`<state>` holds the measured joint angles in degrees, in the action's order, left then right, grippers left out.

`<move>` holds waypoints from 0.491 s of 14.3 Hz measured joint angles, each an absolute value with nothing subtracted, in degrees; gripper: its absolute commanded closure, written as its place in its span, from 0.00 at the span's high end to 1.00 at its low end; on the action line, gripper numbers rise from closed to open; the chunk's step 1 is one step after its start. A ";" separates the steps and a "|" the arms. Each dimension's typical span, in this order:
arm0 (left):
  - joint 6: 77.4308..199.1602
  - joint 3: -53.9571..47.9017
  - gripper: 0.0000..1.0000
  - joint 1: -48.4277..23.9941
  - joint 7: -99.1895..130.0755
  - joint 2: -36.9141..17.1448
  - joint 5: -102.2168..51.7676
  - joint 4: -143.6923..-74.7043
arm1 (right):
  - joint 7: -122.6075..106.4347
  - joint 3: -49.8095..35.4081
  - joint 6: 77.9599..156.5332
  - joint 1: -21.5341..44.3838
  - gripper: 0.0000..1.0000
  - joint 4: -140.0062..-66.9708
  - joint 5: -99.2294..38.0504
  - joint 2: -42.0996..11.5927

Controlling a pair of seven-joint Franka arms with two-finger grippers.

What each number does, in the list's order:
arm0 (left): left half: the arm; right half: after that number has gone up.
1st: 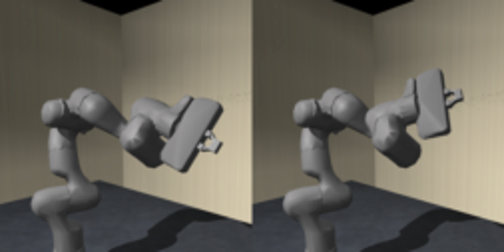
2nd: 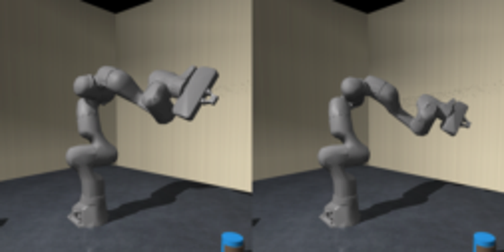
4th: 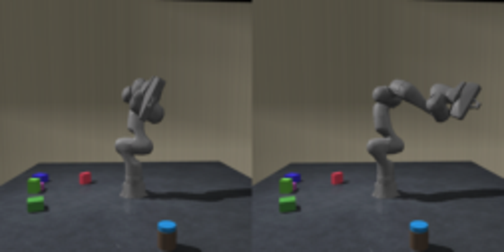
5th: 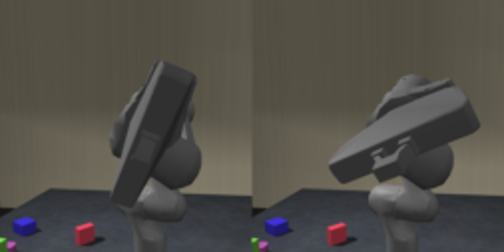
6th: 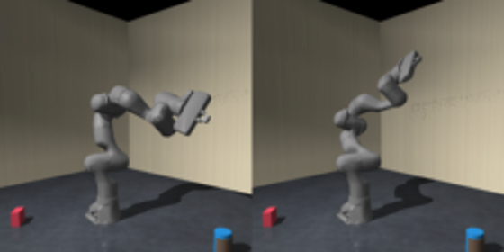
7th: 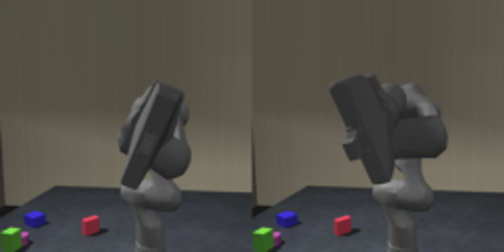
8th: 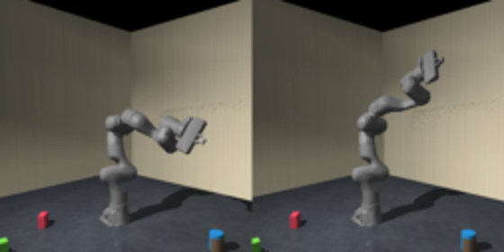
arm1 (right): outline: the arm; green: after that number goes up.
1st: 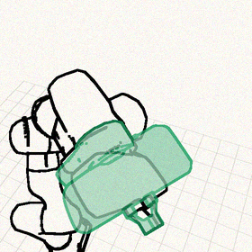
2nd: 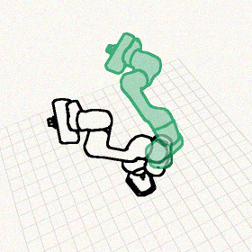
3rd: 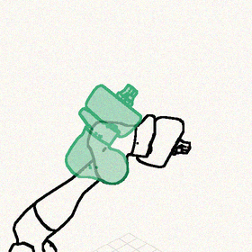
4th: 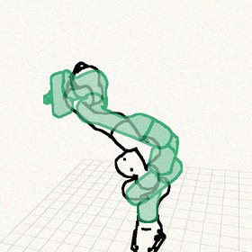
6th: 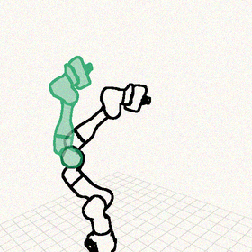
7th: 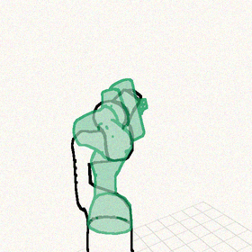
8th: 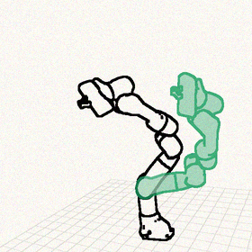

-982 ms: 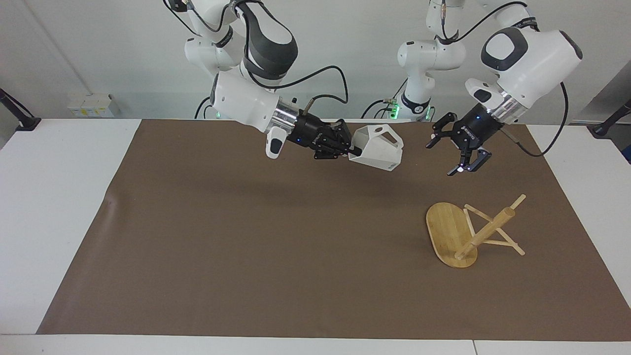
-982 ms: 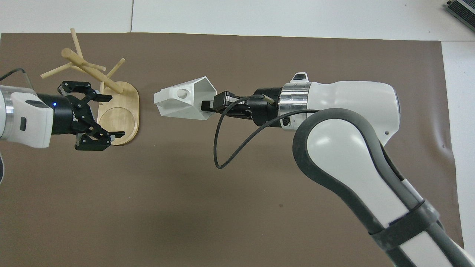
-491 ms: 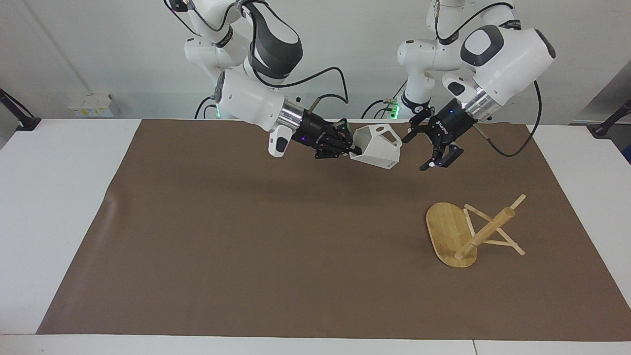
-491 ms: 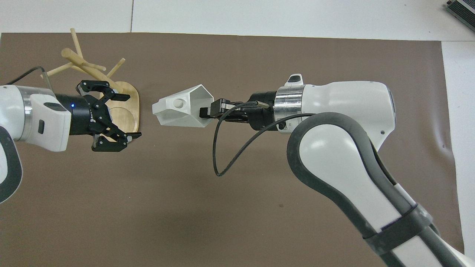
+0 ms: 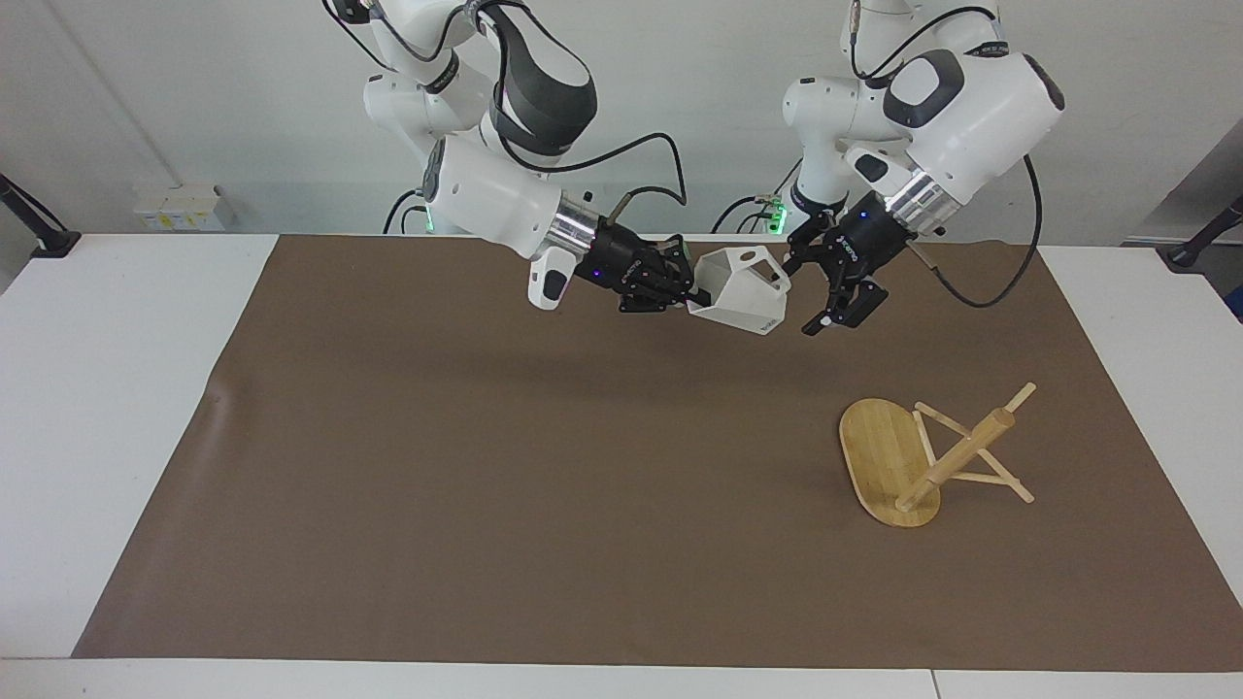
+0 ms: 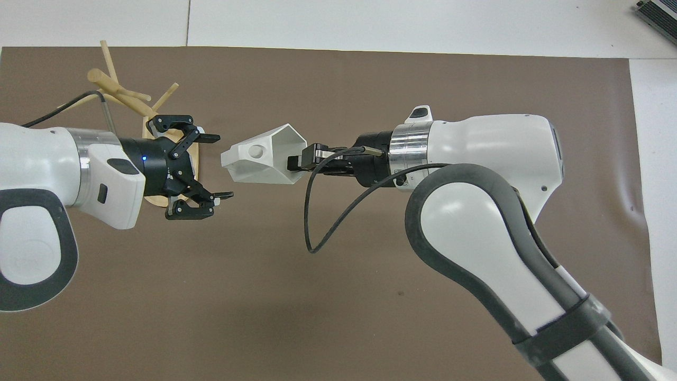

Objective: Hang cup on rack
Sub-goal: 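Move the left gripper to the cup held by the right gripper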

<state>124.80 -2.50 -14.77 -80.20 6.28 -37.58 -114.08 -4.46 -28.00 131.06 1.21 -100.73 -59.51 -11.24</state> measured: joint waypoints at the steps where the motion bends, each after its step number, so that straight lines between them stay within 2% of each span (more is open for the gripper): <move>1: 127.02 -2.52 1.00 -15.59 -80.19 6.28 -37.94 -115.11 | -4.43 -28.00 131.06 1.21 0.00 -100.74 -59.51 -11.24; 7: 130.02 -2.54 1.00 -17.92 -76.75 6.43 -39.64 -116.16 | -3.92 -28.00 131.06 1.21 0.00 -100.74 -59.51 -11.24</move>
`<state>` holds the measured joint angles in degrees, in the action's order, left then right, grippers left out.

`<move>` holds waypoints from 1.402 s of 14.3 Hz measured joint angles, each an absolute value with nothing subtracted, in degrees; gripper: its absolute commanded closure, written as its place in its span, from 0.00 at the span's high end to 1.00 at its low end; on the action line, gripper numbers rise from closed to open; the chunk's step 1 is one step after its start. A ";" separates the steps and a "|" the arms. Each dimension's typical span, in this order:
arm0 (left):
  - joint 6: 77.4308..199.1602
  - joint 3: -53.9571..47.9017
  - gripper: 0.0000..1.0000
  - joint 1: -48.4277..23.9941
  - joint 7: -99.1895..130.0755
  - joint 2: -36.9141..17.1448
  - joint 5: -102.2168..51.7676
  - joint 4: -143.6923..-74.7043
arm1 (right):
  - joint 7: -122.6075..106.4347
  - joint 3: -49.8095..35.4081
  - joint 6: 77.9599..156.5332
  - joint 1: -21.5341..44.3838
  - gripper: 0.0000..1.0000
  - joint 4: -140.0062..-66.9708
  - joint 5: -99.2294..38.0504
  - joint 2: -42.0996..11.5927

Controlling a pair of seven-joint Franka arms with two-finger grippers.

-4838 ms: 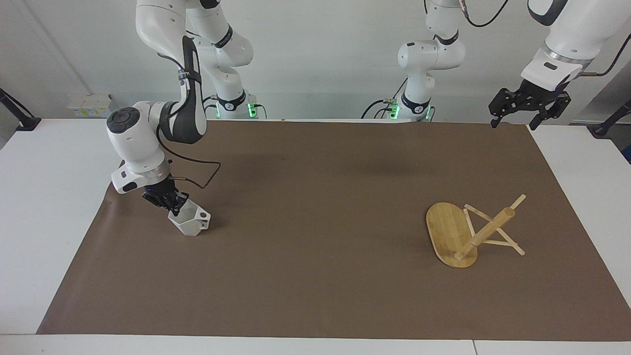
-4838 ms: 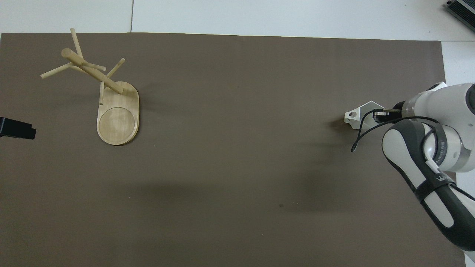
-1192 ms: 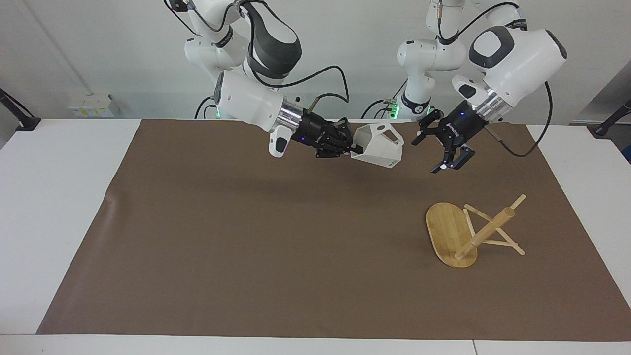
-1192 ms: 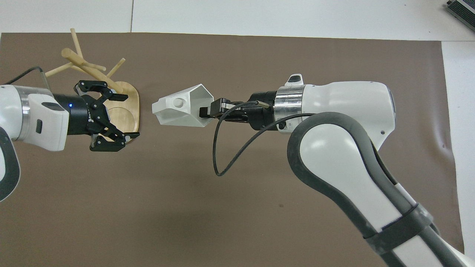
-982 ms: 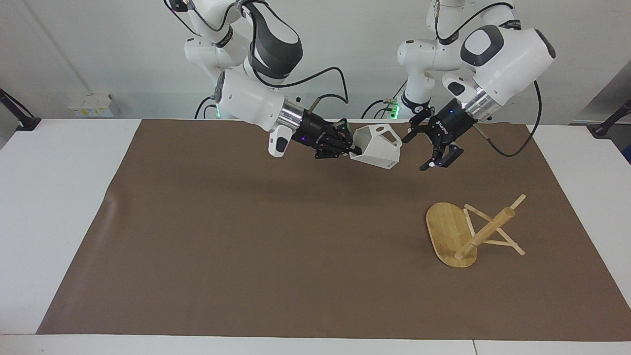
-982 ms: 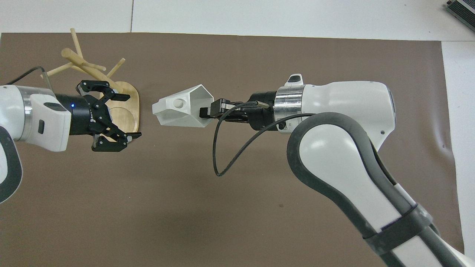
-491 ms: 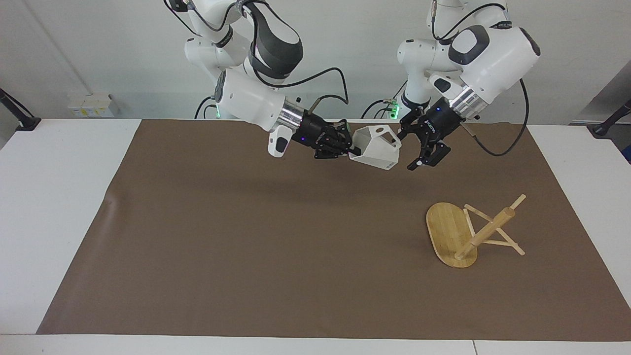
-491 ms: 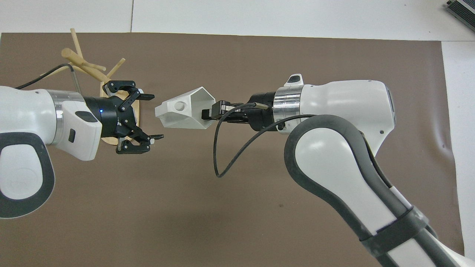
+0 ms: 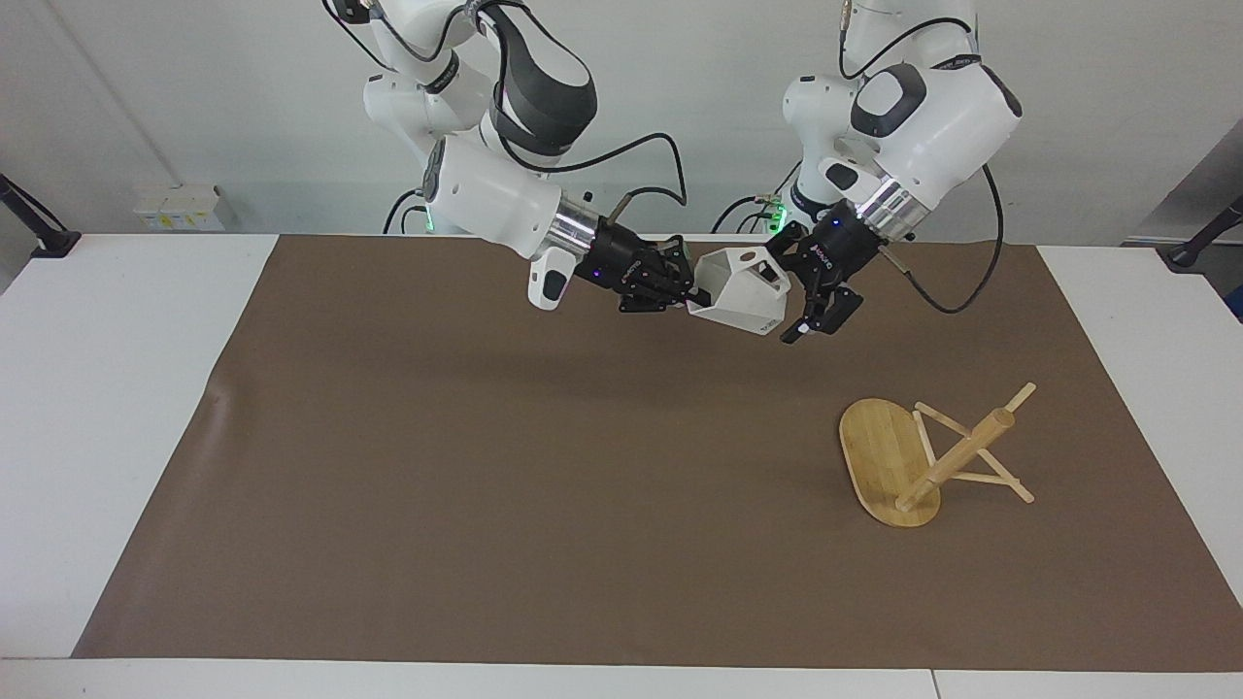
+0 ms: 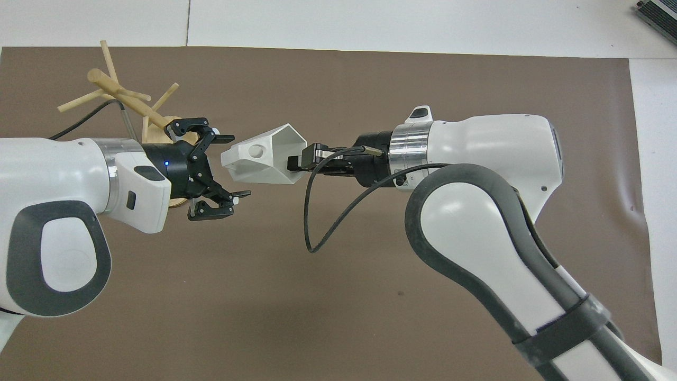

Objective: Hang cup on rack
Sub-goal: 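Move the left gripper to the cup held by the right gripper, then grasp the cup with the left gripper while the right gripper releases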

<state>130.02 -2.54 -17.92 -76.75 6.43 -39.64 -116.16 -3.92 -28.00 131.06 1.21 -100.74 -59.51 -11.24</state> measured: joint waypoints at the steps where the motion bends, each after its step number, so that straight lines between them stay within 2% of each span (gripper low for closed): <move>1: 130.15 -2.55 1.00 -18.16 -76.36 6.49 -40.07 -116.16 | -3.88 -28.00 131.06 1.21 0.00 -100.74 -59.51 -11.24; 13: 130.36 -2.51 1.00 -18.53 -76.14 6.60 -42.51 -116.16 | -3.26 -27.99 131.06 1.20 0.00 -100.74 -59.51 -11.24; 14: 130.36 -2.51 0.97 -18.56 -76.14 6.60 -42.52 -116.16 | -3.24 -27.98 131.06 1.19 0.00 -100.74 -59.51 -11.24; 15: 130.36 -2.51 0.62 -18.59 -76.14 6.60 -42.52 -116.16 | -3.21 -27.97 131.06 1.18 0.00 -100.76 -59.51 -11.24; 16: 130.37 -2.51 0.14 -18.61 -76.14 6.61 -42.52 -116.16 | -3.20 -27.96 131.06 1.18 0.00 -100.76 -59.51 -11.24; 17: 130.37 -2.51 0.00 -18.62 -76.14 6.61 -42.53 -116.16 | -3.15 -27.96 131.07 1.17 0.00 -100.77 -59.51 -11.24; 20: 130.66 -2.32 0.00 -18.65 -76.43 6.65 -42.51 -116.28 | -3.11 -27.91 130.84 1.10 0.00 -100.83 -59.22 -11.24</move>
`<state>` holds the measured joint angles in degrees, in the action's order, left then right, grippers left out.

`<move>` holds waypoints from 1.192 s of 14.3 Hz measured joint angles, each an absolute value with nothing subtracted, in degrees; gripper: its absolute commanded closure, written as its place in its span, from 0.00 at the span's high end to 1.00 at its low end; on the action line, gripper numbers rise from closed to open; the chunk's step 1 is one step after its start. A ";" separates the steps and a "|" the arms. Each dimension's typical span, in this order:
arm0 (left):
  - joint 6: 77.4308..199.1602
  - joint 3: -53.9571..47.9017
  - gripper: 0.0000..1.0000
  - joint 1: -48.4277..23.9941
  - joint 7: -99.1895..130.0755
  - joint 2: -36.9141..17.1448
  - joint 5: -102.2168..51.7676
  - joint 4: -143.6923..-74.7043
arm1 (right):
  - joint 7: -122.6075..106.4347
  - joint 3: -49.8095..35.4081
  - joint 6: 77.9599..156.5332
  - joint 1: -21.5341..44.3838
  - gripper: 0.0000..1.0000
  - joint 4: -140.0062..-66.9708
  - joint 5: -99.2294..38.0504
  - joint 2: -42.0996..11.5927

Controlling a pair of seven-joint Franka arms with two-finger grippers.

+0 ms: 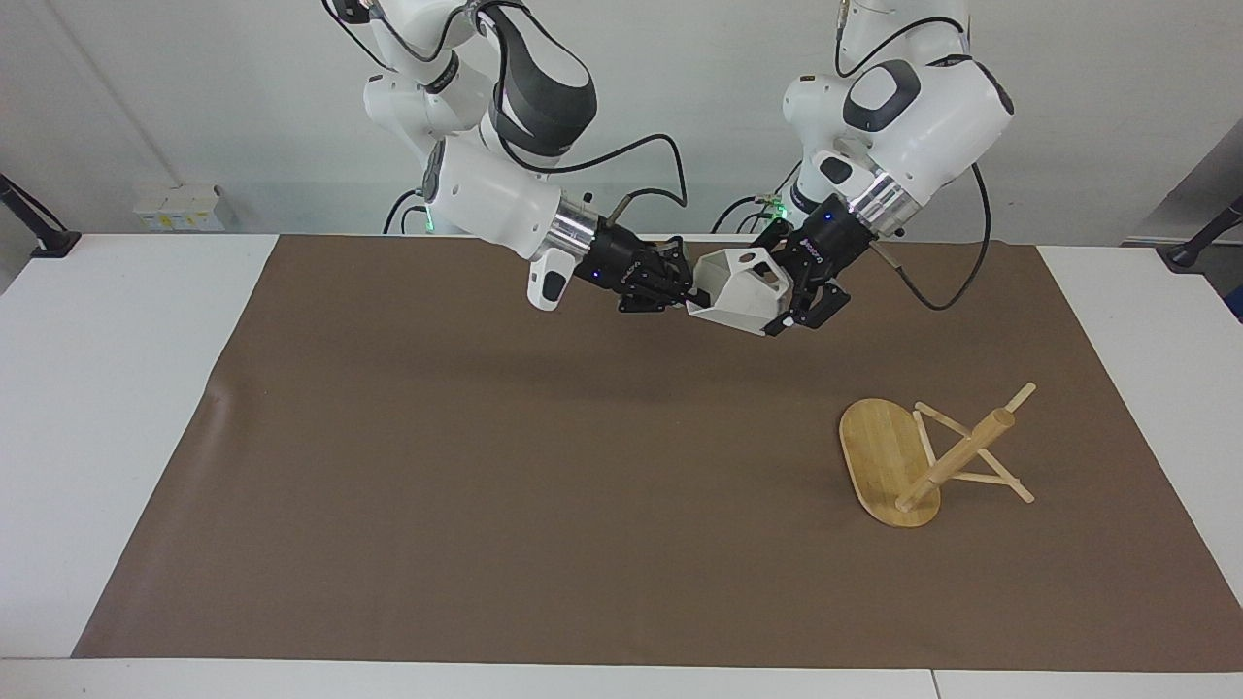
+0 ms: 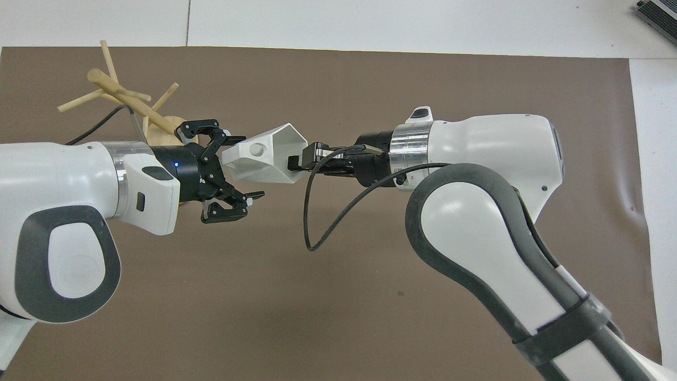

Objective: Hang cup on rack
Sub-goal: 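Grasp the cup with the left gripper while the right gripper releases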

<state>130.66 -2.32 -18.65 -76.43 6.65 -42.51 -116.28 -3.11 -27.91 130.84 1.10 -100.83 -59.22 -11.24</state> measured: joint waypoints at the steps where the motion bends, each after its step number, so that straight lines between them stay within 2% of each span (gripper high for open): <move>1: 130.67 -2.31 0.00 -18.65 -76.43 6.65 -42.51 -116.30 | -3.11 -27.91 130.83 1.10 0.00 -100.84 -59.20 -11.24; 5: 130.67 -2.31 0.00 -18.66 -76.43 6.65 -42.51 -116.31 | -3.11 -27.91 130.83 1.10 0.00 -100.84 -59.20 -11.24; 6: 130.66 -2.31 0.00 -18.66 -76.43 6.65 -42.51 -116.32 | -3.08 -27.90 130.83 1.10 0.18 -100.84 -59.20 -11.24; 8: 130.67 -2.32 0.00 -18.67 -76.28 6.65 -42.54 -116.34 | -2.04 -27.90 131.15 1.10 0.30 -100.82 -59.20 -11.24; 9: 130.69 -2.32 0.00 -18.67 -76.14 6.65 -42.56 -116.34 | -1.41 -27.92 131.40 1.13 0.47 -100.82 -59.20 -11.24; 10: 130.69 -2.32 0.00 -18.67 -76.08 6.65 -42.57 -116.34 | -1.19 -27.94 131.57 1.14 0.99 -100.82 -59.20 -11.24; 17: 130.68 -2.06 0.00 -18.67 -75.97 6.66 -42.59 -116.34 | -0.62 -27.94 132.26 1.14 1.00 -100.91 -59.20 -11.25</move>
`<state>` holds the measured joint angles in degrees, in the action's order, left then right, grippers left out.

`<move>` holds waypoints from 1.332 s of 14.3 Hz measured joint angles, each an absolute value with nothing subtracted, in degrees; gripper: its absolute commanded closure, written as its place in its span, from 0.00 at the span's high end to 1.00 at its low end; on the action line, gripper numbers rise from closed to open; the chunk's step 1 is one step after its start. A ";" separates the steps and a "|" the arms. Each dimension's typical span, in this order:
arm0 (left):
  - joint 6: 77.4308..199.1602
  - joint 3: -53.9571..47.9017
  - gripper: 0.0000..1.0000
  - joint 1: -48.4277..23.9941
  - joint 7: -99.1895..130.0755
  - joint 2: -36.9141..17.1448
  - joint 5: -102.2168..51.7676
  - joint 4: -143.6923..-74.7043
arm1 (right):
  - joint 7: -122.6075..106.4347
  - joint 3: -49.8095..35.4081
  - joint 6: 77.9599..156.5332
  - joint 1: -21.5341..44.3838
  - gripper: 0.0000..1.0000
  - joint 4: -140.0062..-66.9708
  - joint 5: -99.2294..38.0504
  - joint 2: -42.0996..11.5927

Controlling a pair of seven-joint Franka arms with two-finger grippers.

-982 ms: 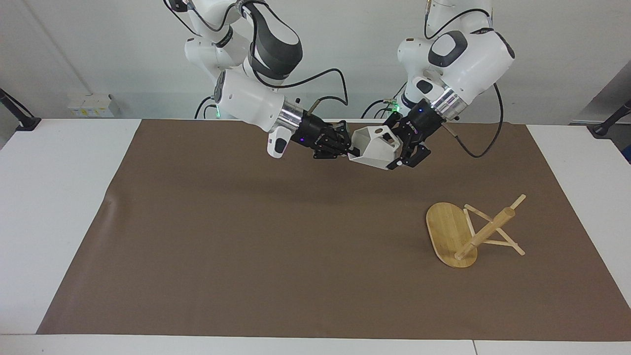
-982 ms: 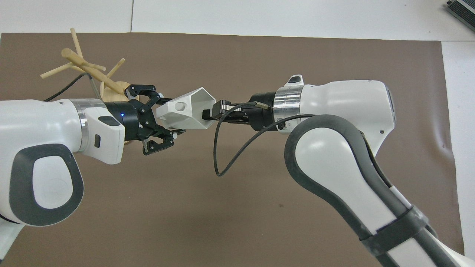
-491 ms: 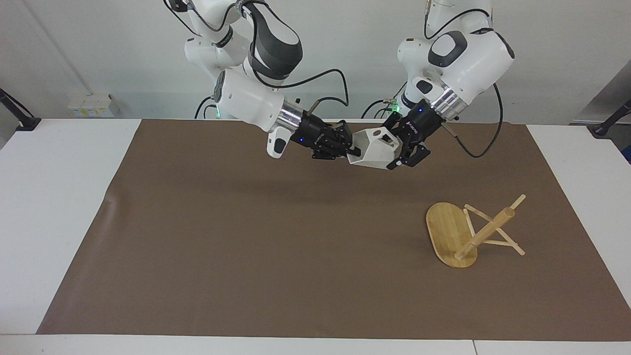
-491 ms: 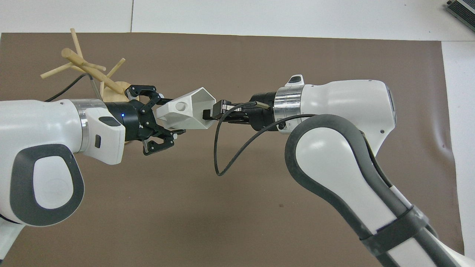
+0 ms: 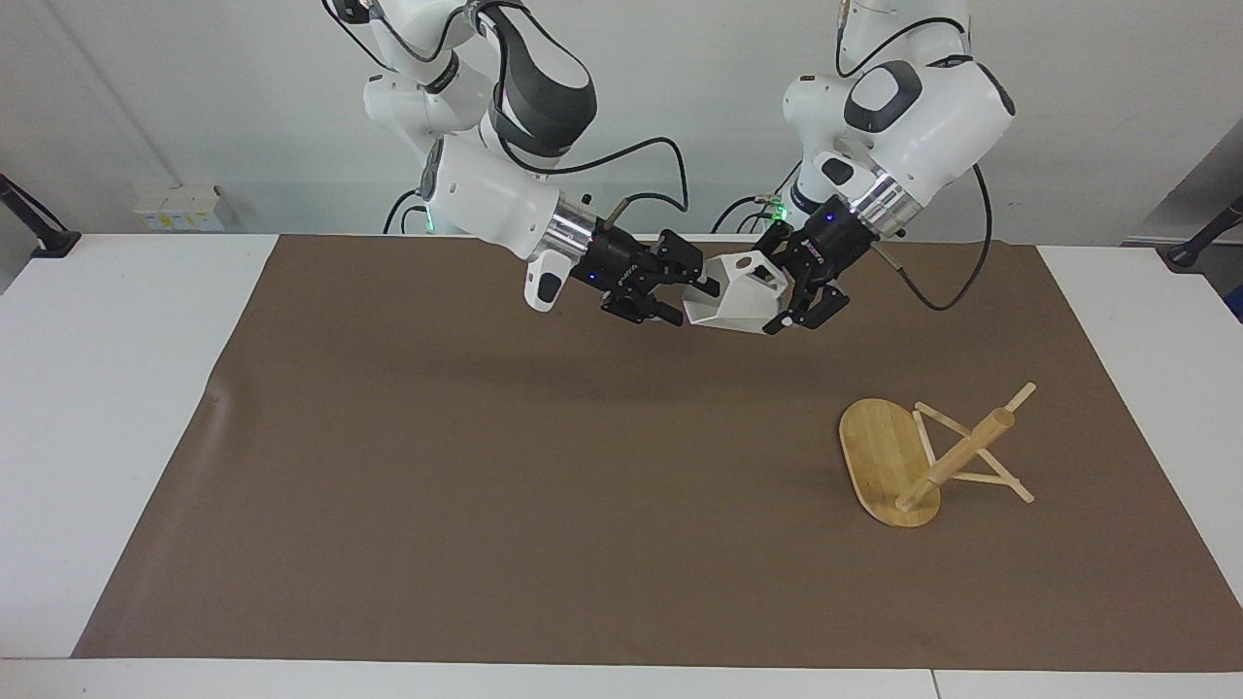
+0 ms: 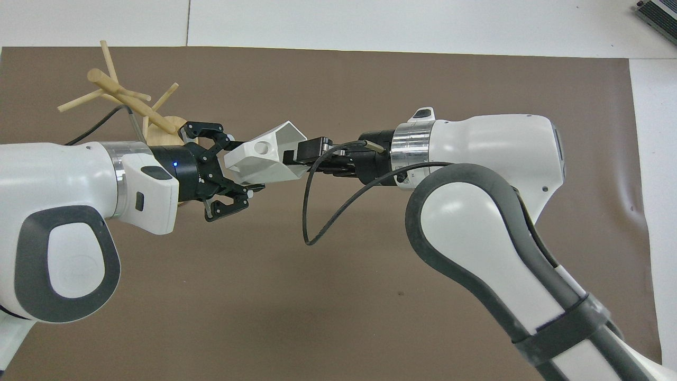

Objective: Hang cup on rack
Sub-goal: 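Grasp the cup with the left gripper while the right gripper releases, then carry the cup toward the rack while the right gripper withdraws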

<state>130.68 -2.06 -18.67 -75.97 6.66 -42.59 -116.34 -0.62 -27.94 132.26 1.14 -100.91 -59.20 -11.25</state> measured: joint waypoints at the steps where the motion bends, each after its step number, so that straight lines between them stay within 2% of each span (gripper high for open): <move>1: 130.68 -1.98 0.00 -18.66 -75.97 6.66 -42.59 -116.34 | -0.61 -27.94 132.33 1.14 1.00 -100.92 -59.20 -11.25; 7: 130.69 -1.09 0.00 -16.14 -75.88 6.66 -42.54 -116.48 | -0.47 -26.87 132.69 1.09 1.00 -101.50 -50.96 -11.29; 11: 130.69 -0.91 0.00 -13.41 -74.62 6.66 -40.81 -116.80 | -0.45 -23.04 132.71 1.03 1.00 -101.98 -45.50 -11.31; 14: 130.78 -0.92 0.00 -13.01 -69.11 6.66 -37.45 -117.18 | -0.46 -19.87 132.37 0.92 1.00 -101.96 -35.52 -11.23; 19: 133.42 -0.94 0.00 -12.99 -60.21 6.62 -29.74 -117.42 | -0.46 -14.59 122.60 0.89 1.00 -101.44 -18.98 -8.59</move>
